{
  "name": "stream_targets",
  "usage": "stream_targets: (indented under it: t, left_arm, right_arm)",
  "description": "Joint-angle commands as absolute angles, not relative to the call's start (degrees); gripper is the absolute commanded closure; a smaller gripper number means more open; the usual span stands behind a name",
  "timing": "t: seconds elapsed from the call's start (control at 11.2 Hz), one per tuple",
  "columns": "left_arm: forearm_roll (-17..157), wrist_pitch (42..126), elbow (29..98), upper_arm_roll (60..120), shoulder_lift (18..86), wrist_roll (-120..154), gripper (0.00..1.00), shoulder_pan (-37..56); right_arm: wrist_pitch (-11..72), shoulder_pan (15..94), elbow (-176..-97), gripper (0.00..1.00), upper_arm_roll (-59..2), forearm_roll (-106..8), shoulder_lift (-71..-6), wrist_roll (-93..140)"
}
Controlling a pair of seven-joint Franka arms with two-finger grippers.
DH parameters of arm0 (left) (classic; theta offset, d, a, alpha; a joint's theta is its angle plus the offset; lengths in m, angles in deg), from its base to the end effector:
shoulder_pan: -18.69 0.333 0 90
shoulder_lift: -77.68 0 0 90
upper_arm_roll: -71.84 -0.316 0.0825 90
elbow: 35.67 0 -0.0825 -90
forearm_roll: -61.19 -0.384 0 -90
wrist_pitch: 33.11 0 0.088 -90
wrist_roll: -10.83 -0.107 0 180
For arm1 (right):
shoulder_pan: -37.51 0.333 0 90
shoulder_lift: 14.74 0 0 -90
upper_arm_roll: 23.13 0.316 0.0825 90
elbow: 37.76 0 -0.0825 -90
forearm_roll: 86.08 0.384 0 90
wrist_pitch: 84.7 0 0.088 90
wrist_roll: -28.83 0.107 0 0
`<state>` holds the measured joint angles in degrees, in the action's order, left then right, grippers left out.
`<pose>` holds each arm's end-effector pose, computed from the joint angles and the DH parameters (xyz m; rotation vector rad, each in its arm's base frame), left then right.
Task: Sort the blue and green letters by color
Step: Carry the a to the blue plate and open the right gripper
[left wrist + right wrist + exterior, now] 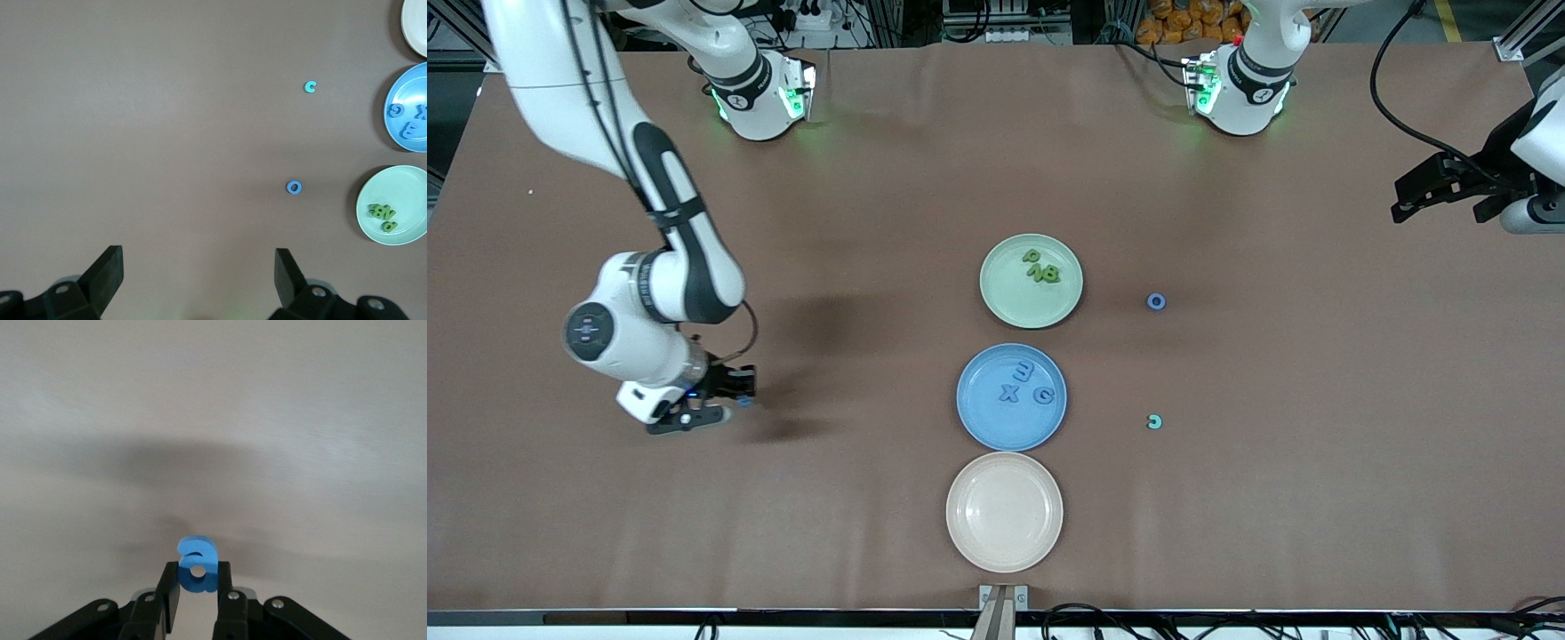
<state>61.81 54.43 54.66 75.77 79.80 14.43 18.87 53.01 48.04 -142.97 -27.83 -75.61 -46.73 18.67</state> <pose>0.5375 -0.0372 0.6382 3.1340 -0.0046 -0.0193 0.6442 0.0705 0.2265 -3.0523 -0.2404 -0.0242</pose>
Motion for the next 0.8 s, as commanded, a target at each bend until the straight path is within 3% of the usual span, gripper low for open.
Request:
stream_targets:
  t: [0.0, 0.36, 0.72]
  left_arm:
    - [63.2, 53.4, 53.2, 75.7, 79.3, 13.6, 0.0, 19.1]
    - [62.8, 53.4, 53.2, 75.7, 79.3, 14.0, 0.0, 19.0]
    - [62.7, 53.4, 53.2, 75.7, 79.3, 13.9, 0.0, 19.0]
  right_arm:
    - [52.1, 56.6, -138.5, 0.77, -28.3, -74.7, -48.4, 32.7]
    - [52.6, 67.9, -131.5, 0.77, -29.6, -68.5, -52.6, 44.5]
    - [52.9, 74.1, -126.2, 0.77, -29.6, -63.3, -53.6, 46.7]
